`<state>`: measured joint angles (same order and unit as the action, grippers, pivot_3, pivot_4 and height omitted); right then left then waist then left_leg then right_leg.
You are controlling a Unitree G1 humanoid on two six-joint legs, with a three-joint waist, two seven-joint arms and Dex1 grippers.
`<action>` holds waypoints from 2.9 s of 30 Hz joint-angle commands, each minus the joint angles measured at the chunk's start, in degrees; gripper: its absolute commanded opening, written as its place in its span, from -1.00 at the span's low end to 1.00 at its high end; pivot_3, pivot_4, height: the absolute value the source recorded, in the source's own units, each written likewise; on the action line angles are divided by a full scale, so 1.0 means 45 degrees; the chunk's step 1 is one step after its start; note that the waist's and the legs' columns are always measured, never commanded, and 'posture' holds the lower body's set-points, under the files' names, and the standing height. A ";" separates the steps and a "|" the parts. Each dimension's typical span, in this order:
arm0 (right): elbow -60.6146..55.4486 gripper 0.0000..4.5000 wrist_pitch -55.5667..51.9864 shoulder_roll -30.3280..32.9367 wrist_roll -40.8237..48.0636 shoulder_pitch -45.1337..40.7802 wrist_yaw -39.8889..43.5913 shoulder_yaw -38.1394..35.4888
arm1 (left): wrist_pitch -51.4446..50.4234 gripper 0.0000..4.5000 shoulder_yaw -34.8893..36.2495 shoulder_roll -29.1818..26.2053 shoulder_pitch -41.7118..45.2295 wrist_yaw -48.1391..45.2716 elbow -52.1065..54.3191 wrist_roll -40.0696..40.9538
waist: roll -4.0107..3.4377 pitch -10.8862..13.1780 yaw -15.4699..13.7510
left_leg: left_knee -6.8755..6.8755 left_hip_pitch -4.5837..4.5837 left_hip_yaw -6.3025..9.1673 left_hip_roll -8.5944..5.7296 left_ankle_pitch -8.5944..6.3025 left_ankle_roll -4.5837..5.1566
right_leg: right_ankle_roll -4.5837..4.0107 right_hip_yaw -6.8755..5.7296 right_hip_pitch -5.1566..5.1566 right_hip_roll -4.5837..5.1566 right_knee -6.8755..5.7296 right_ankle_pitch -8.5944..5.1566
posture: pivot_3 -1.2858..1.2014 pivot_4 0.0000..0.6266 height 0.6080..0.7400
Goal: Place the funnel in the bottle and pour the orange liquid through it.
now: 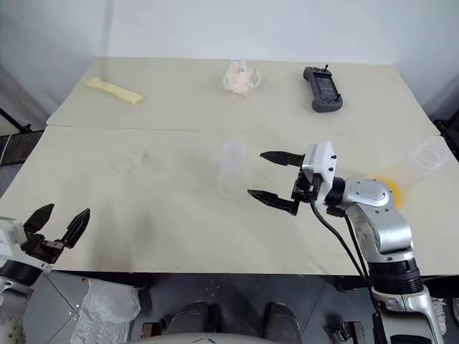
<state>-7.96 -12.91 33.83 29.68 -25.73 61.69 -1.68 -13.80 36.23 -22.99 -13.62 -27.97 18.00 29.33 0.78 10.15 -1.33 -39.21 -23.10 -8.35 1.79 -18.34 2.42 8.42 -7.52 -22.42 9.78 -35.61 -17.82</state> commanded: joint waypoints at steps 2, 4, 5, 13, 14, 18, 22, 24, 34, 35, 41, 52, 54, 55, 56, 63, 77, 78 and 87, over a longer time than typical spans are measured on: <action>-0.0192 1.00 0.0395 0.0340 0.0035 0.0188 0.0196 -0.0529 | -0.1342 0.98 -0.1218 -0.0216 0.1830 0.1105 -0.0225 0.0044 | 0.0000 0.0000 0.0004 | 0.0001 -0.0002 -0.0002 0.0006 0.0000 -0.0003 | 0.0000 -0.0007 -0.0009 -0.0007 -0.0011 0.0000 | 0.03 -0.52 1.00; -0.0291 1.00 0.0436 0.0355 0.0029 0.0306 0.0209 -0.0547 | -0.1924 0.98 -0.1777 -0.0292 0.2886 0.1309 -0.0718 0.0067 | 0.0001 -0.0004 -0.0014 | 0.0001 -0.0002 -0.0001 0.0000 0.0002 -0.0002 | 0.0001 -0.0010 -0.0008 -0.0008 -0.0023 0.0000 | 0.03 -0.52 1.00; -0.0317 1.00 0.0435 0.0335 0.0035 0.0325 0.0188 -0.0549 | -0.2043 0.98 -0.1980 -0.0300 0.3391 0.1275 -0.1017 0.0109 | 0.0006 -0.0007 0.0022 | 0.0000 -0.0001 -0.0003 0.0003 0.0003 -0.0003 | 0.0001 -0.0013 -0.0007 -0.0011 -0.0024 0.0001 | 0.03 -0.52 1.00; -0.1257 1.00 0.0065 0.0308 0.0283 0.0828 -0.0372 -0.0757 | -0.2211 0.90 -0.3669 -0.0640 0.8315 0.2264 -0.5986 -0.1687 | 0.0007 -0.0008 0.0213 | 0.0001 -0.0002 -0.0027 -0.0015 0.0008 -0.0022 | 0.0004 -0.0021 -0.0016 -0.0058 -0.0014 0.0002 | 0.03 -0.52 1.00; -0.1417 1.00 -0.0011 0.0330 0.0337 0.0975 -0.0487 -0.0843 | -0.2063 0.81 -0.3726 -0.0669 0.8562 0.2206 -0.6306 -0.1751 | 0.0007 -0.0008 0.0269 | 0.0005 -0.0002 -0.0029 -0.0014 0.0007 -0.0025 | 0.0004 -0.0019 -0.0016 -0.0058 -0.0012 0.0002 | 0.03 -0.52 1.00; -0.1902 1.00 -0.0231 0.0418 0.0551 0.1485 -0.0810 -0.1158 | -0.2002 0.32 -0.3998 -0.0768 0.9059 0.1707 -0.7042 -0.1846 | 0.0008 -0.0007 0.0317 | 0.0018 -0.0004 -0.0028 -0.0015 0.0002 -0.0033 | 0.0005 -0.0035 -0.0025 -0.0058 -0.0009 0.0002 | 0.03 -0.52 1.00; -0.2202 1.00 -0.0257 0.0403 0.0595 0.1874 -0.1110 -0.1398 | -0.1714 -0.25 -0.4011 -0.0866 0.9260 0.1434 -0.7379 -0.1904 | 0.0009 -0.0006 0.0309 | 0.0015 -0.0004 -0.0027 -0.0011 0.0002 -0.0033 | 0.0005 -0.0035 -0.0022 -0.0059 -0.0008 0.0002 | 0.03 -0.52 1.00; -0.2376 1.00 -0.0235 0.0431 0.0648 0.2181 -0.1226 -0.1573 | -0.1489 -0.53 -0.3942 -0.0942 0.9381 0.1121 -0.7480 -0.1812 | 0.0009 -0.0006 0.0299 | 0.0012 -0.0003 -0.0027 -0.0010 0.0003 -0.0033 | 0.0005 -0.0032 -0.0020 -0.0059 -0.0009 0.0002 | 0.03 -0.52 1.00; -0.3646 1.00 -0.0192 0.0233 0.1442 0.5073 -0.2437 -0.4041 | -0.0596 -0.98 -0.6118 -0.2687 1.2205 -0.5970 -0.4929 -0.0259 | 0.0018 -0.0001 -0.0038 | 0.0004 -0.0017 -0.0028 -0.0024 0.0003 -0.0032 | 0.0005 -0.0033 -0.0020 -0.0059 -0.0001 0.0002 | 0.03 -0.52 1.00; -0.3795 1.00 -0.0203 0.0135 0.1542 0.5376 -0.2634 -0.4230 | -0.0744 -0.98 -0.6568 -0.2919 1.2744 -0.6790 -0.4841 -0.0210 | 0.0017 -0.0002 -0.0034 | 0.0002 -0.0022 -0.0024 -0.0028 0.0003 -0.0032 | 0.0005 -0.0042 -0.0017 -0.0063 -0.0001 0.0002 | 0.03 -0.52 1.00; -0.4322 1.00 0.0171 -0.0606 0.1446 0.6784 -0.3388 -0.4345 | 0.1480 -0.98 -0.9697 -0.3730 1.6191 -1.0179 -0.7101 -0.3022 | -0.0014 -0.0013 0.0073 | 0.0007 0.0004 -0.0071 -0.0027 0.0009 -0.0044 | 0.0004 -0.0011 -0.0014 -0.0089 0.0011 0.0000 | 0.03 -0.52 1.00; -0.5017 1.00 0.0438 -0.1280 0.1245 0.7264 -0.4234 -0.3855 | 0.3707 -0.98 -1.0500 -0.2923 1.8078 -1.0491 -0.9962 -0.4911 | -0.0018 -0.0004 0.0261 | 0.0010 -0.0014 -0.0056 -0.0013 0.0017 -0.0054 | -0.0002 -0.0003 -0.0034 -0.0101 0.0007 -0.0004 | 0.03 -0.52 1.00; -0.5026 1.00 0.0489 -0.1297 0.1224 0.7314 -0.4307 -0.3775 | 0.3644 -0.98 -1.0317 -0.2725 1.8114 -1.0426 -0.9947 -0.4758 | -0.0015 -0.0003 0.0249 | 0.0007 -0.0014 -0.0053 -0.0014 0.0018 -0.0051 | -0.0002 -0.0003 -0.0033 -0.0099 0.0005 -0.0003 | 0.03 -0.52 1.00; -0.5020 1.00 0.0508 -0.1298 0.1215 0.7325 -0.4327 -0.3753 | 0.3680 -0.98 -1.0259 -0.2666 1.8132 -1.0406 -0.9951 -0.4721 | -0.0015 -0.0003 0.0246 | 0.0006 -0.0015 -0.0051 -0.0014 0.0018 -0.0051 | -0.0002 -0.0003 -0.0032 -0.0099 0.0005 -0.0004 | 0.03 -0.52 1.00; -0.5005 1.00 0.0526 -0.1297 0.1205 0.7324 -0.4344 -0.3736 | 0.3567 -0.98 -1.0128 -0.2600 1.8179 -1.0304 -0.9988 -0.4640 | -0.0015 -0.0002 0.0243 | 0.0004 -0.0015 -0.0051 -0.0014 0.0018 -0.0050 | -0.0002 -0.0003 -0.0032 -0.0098 0.0004 -0.0003 | 0.03 -0.52 1.00; -0.4682 1.00 0.0538 -0.1149 0.1179 0.6944 -0.4299 -0.3565 | 0.4858 -0.98 -0.9891 -0.3746 1.9180 -1.1549 -1.1257 -0.5070 | -0.0012 -0.0001 0.0331 | 0.0007 -0.0014 -0.0051 -0.0013 0.0019 -0.0049 | -0.0002 -0.0006 -0.0038 -0.0099 -0.0002 -0.0003 | 0.03 -0.52 1.00; -0.4455 1.00 0.0596 -0.1158 0.1140 0.6752 -0.4201 -0.3315 | 0.4781 -0.98 -1.0104 -0.3270 1.9067 -1.2537 -1.0622 -0.5009 | -0.0004 0.0005 0.0031 | -0.0014 -0.0021 -0.0042 -0.0016 0.0019 -0.0043 | 0.0001 -0.0005 -0.0032 -0.0095 -0.0009 -0.0002 | 0.03 -0.52 1.00; -0.4462 1.00 0.0599 -0.1157 0.1143 0.6769 -0.4199 -0.3318 | 0.4790 -0.98 -1.0098 -0.3245 1.9066 -1.2532 -1.0589 -0.5026 | -0.0004 0.0004 0.0032 | -0.0015 -0.0021 -0.0042 -0.0016 0.0019 -0.0043 | 0.0001 -0.0005 -0.0032 -0.0095 -0.0009 -0.0002 | 0.03 -0.52 1.00; -0.4386 1.00 0.0642 -0.1173 0.1101 0.6659 -0.4181 -0.3209 | 0.5156 -0.98 -0.9930 -0.3280 1.9858 -1.1810 -1.1474 -0.5546 | -0.0003 0.0005 0.0019 | -0.0015 -0.0020 -0.0042 -0.0016 0.0019 -0.0042 | 0.0001 -0.0005 -0.0032 -0.0096 -0.0010 -0.0002 | 0.03 -0.52 1.00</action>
<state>-26.87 -11.27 28.42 34.28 4.68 42.70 -15.94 8.55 -10.02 -37.08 72.90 -82.37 -33.23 4.58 0.76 10.17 -1.24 -39.27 -23.20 -8.54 1.72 -18.26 2.23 8.43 -7.55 -22.56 9.35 -35.66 -17.83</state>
